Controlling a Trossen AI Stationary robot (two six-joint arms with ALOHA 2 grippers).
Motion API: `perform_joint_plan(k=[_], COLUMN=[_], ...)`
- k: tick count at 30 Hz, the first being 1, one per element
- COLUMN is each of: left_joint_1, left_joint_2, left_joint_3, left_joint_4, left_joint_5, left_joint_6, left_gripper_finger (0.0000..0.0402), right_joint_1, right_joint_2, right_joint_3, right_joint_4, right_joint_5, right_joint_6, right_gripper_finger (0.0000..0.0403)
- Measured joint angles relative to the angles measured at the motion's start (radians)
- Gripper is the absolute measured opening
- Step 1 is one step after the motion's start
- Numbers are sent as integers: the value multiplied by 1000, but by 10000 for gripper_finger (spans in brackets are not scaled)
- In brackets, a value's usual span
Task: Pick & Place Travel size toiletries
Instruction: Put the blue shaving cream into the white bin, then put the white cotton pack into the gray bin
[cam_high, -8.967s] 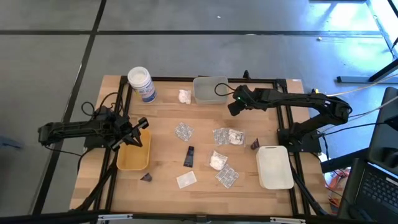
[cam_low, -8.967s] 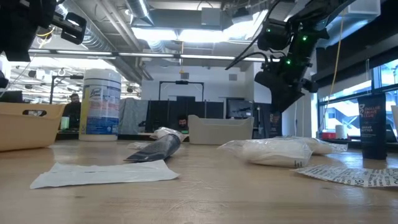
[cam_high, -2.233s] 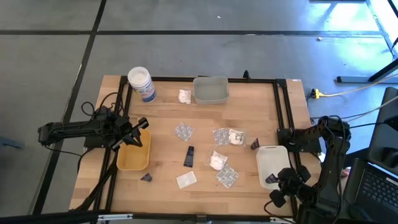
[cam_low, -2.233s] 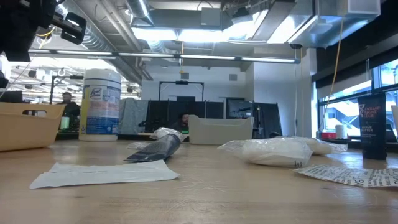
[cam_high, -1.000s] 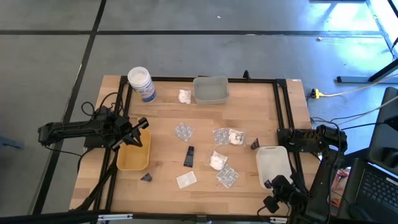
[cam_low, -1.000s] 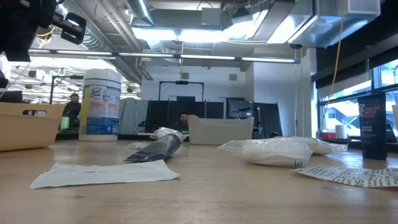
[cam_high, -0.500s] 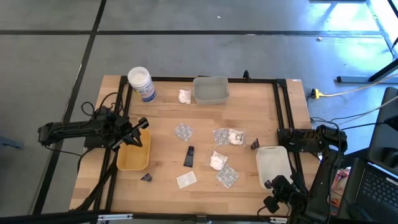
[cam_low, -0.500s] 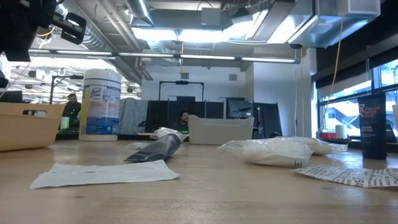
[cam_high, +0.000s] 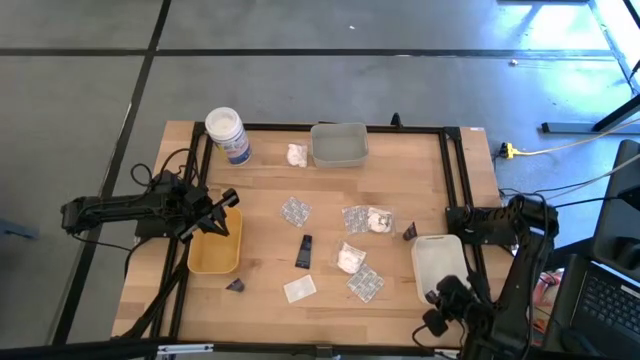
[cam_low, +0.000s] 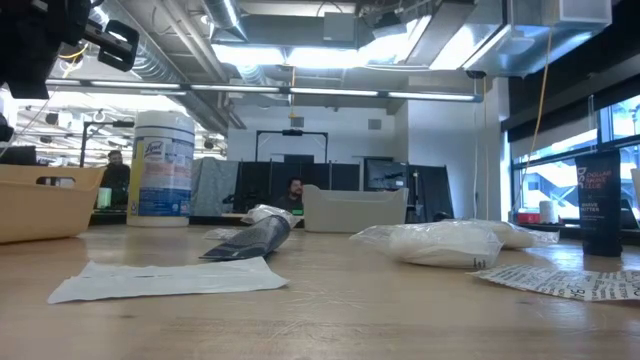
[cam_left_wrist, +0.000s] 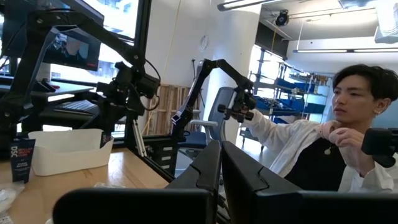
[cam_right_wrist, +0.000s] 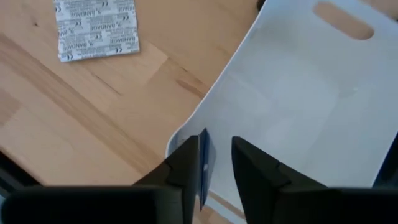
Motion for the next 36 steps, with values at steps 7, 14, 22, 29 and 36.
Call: perform_joint_plan(k=[7, 14, 22, 29, 36], left_joint_1=[0, 0, 0, 0, 0], left_joint_2=[0, 0, 0, 0, 0], left_joint_3=[0, 0, 0, 0, 0], left_joint_4=[0, 0, 0, 0, 0], left_joint_5=[0, 0, 0, 0, 0], left_joint_6=[0, 0, 0, 0, 0], left_gripper_finger=[12, 13, 11, 11, 13], right_joint_1=[-45, -151, -336, -545, -783], right_joint_2=[-28, -108, -214, -287, -351], right_joint_3=[0, 0, 0, 0, 0], right_joint_4=[-70, -104, -104, -103, -40], right_joint_5=[71, 155, 225, 238, 207], right_joint_6=[-44, -135, -346, -540, -767], right_gripper_finger=[134, 135, 110, 106, 118])
